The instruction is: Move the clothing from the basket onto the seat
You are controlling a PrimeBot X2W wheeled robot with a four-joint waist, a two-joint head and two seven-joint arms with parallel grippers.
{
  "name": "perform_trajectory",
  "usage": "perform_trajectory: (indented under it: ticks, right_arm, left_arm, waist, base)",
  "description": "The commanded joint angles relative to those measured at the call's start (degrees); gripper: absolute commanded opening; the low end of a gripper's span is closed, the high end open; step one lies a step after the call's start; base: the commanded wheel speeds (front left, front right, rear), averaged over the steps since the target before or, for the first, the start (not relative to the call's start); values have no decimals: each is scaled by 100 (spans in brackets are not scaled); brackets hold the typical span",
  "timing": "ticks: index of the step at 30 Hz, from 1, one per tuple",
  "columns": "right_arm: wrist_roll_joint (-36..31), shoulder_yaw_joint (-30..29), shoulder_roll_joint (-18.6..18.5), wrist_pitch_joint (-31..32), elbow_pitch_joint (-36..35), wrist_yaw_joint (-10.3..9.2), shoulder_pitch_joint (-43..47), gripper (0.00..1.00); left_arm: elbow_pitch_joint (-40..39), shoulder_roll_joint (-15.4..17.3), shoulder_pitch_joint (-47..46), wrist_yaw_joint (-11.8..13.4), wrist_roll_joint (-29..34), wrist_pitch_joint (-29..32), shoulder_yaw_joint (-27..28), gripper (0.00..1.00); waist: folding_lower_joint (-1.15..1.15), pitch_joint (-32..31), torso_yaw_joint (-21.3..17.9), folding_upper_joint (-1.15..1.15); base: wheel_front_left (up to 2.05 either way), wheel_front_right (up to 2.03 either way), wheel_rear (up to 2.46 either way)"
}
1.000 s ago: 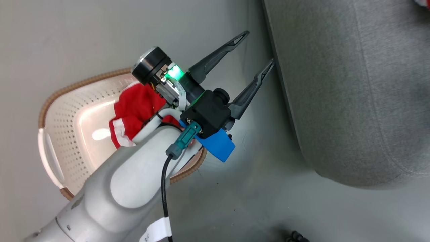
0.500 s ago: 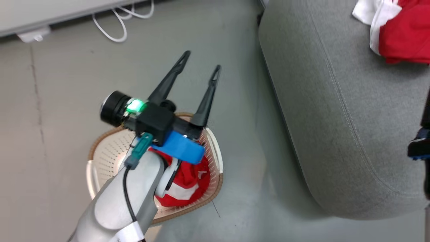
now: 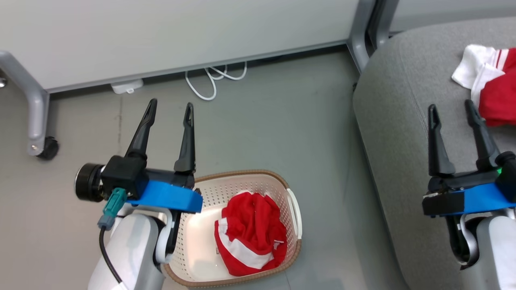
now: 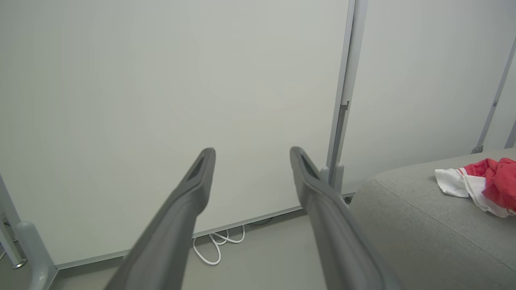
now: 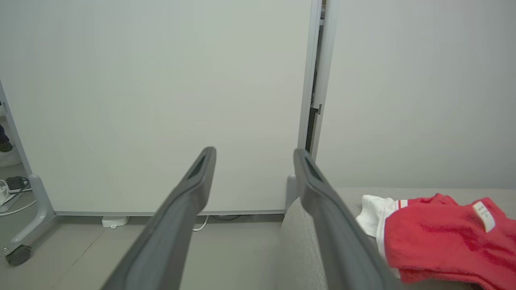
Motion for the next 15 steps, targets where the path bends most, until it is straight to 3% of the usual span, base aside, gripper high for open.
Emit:
perform_trajectory:
  ticks: [1, 15]
  right_arm:
    - [51, 58, 42, -20, -39, 1, 154, 100]
    - [108, 263, 252, -20, 100, 1, 830, 100]
  left_arm:
    - [6, -30, 120, -46, 61, -14, 120, 100]
    - [107, -320, 1032, -409, 385, -14, 981, 100]
  waist:
    - [1, -202, 172, 0]
    - [1, -684, 383, 0]
  base:
    - [0, 0, 0]
    - [0, 0, 0]
